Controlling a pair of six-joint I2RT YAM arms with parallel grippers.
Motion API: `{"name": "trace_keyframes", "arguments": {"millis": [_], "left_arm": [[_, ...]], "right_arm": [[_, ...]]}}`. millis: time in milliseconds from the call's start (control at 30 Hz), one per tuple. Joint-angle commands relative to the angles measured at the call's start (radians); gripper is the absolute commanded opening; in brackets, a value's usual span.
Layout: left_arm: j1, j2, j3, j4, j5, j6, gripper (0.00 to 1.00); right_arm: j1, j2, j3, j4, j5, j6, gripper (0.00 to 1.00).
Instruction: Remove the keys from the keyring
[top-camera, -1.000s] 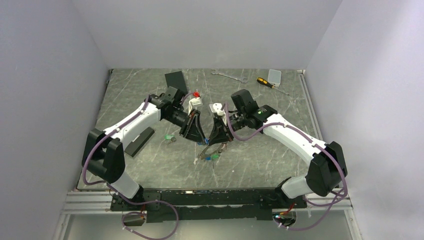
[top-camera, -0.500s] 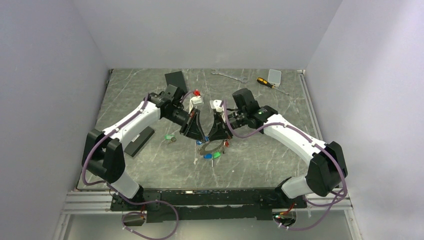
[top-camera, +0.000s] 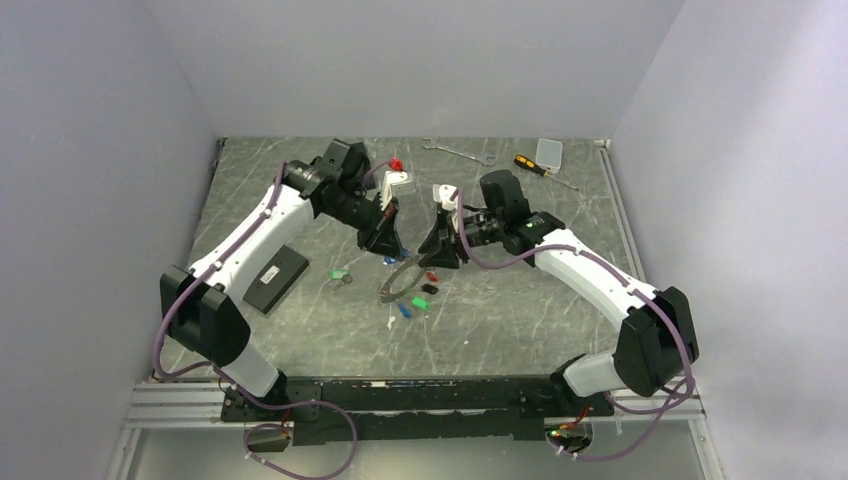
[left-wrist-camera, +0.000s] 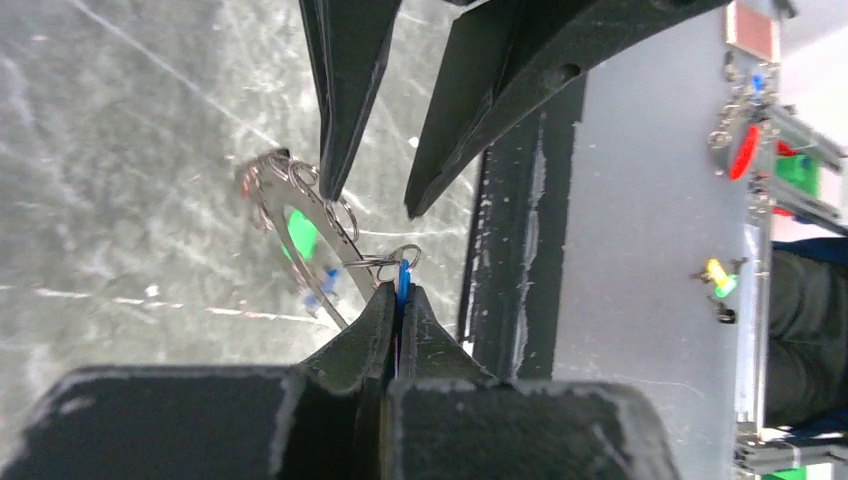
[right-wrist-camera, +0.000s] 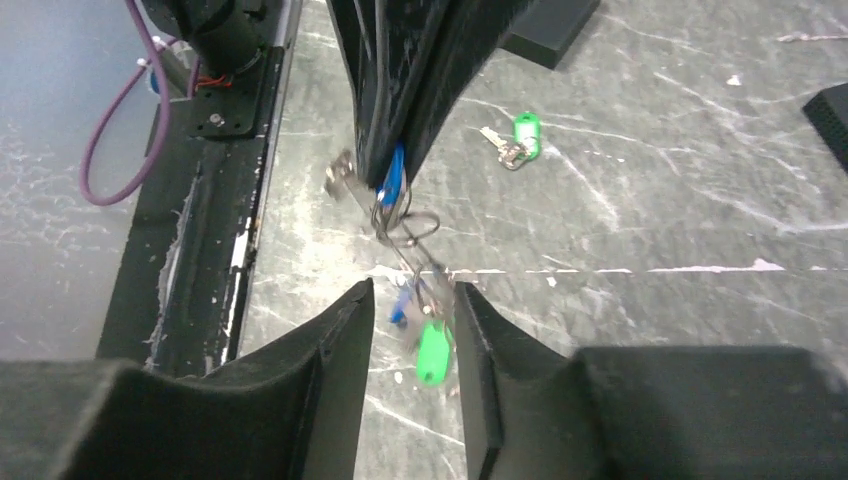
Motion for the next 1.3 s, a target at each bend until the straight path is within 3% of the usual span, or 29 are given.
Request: {"name": "trace_keyframes", "arguments": {"millis": [0, 333, 600, 700, 833, 900, 933, 1267], "left_arm": [[-0.015, 0.004, 0.117, -0.111, -0.118, 0.084, 0.00], [-0.091, 0.042, 0.271, -0.240, -0.364, 0.313, 0.00], [-0.150, 0.019, 0.309, -0.269, -0.481, 0.481, 0.00], [-0.174, -0.003, 0.296, -0.255, -0.534, 0.550, 0.00], [-0.185, -0.039, 0.264, -0.233, -0.552, 0.657, 0.00], [-0.193, -0.055, 0.249, -0.218, -0.566, 0.697, 0.00], [-0.197, -0.062, 0.243, -0.213, -0.570, 0.712, 0.00], [-0.221, -0.160, 0.174, -0.164, -0.548, 0.857, 0.00]], "right_arm": [[-0.032, -0.047, -0.010, 0.082, -0.023, 0.040, 0.42], [-0.172, -0.069, -0.009, 0.155, -0.115, 0.140, 0.53], [-0.241, -0.080, -0.008, 0.252, -0.050, 0.197, 0.60], [-0.258, -0.079, 0.024, 0.269, 0.011, 0.215, 0.73], [-0.267, -0.077, 0.072, 0.277, 0.071, 0.241, 0.78], [-0.274, -0.073, 0.072, 0.319, 0.090, 0.284, 0.97], [-0.277, -0.072, 0.064, 0.343, 0.097, 0.314, 0.99], [-0.283, -0.055, 0.004, 0.375, -0.164, 0.209, 0.96]]}}
